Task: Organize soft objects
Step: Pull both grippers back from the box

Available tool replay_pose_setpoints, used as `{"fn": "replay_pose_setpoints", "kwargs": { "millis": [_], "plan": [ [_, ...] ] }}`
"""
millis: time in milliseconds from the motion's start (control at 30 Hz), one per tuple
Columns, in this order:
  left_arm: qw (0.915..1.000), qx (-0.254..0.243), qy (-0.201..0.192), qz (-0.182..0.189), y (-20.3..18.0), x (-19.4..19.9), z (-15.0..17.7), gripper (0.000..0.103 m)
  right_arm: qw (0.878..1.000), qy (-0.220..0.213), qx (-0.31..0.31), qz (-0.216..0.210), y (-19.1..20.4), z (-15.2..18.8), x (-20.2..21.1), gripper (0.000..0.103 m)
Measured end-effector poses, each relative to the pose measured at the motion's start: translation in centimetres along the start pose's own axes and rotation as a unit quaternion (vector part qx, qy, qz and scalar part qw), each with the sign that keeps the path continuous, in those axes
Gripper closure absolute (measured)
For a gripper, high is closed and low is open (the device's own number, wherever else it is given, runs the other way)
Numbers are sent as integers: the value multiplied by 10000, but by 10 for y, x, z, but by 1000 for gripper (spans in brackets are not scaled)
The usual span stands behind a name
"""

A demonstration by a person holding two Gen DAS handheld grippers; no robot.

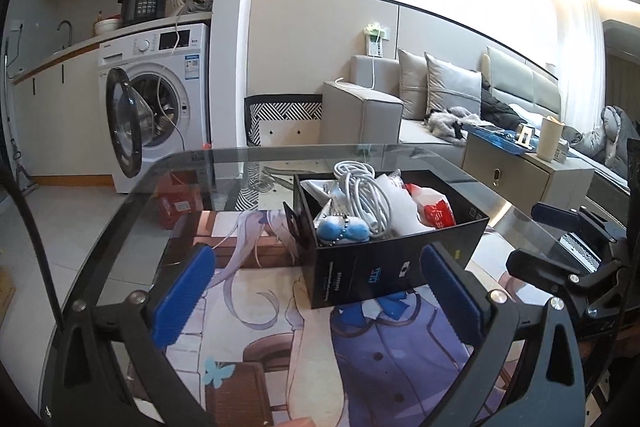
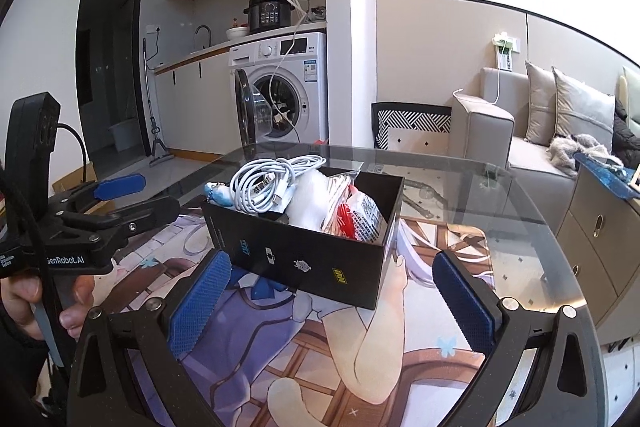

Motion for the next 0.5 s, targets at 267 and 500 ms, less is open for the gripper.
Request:
{"fn": "replay_pose_setpoints", "kwargs": {
  "millis": [267,500],
  "plan": [
    [10000,-76,-53,-26,-3,-2,4,0,9999,-55,21,91,-1,2,3,0],
    [9999,-77,-137,-63,-3,1,2,0,9999,-51,44,111,0,2,5,0]
  ]
}}
Point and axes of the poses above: each gripper's, at about its wrist camera, not at the fingertips, and x roughly against the way its jaws point, y to its left, z to its underside, the point moved 9 cm from there along -x, roughly the way its jaws point, and after that the axes turned 7 degrees about -z, right-handed, at the moved point
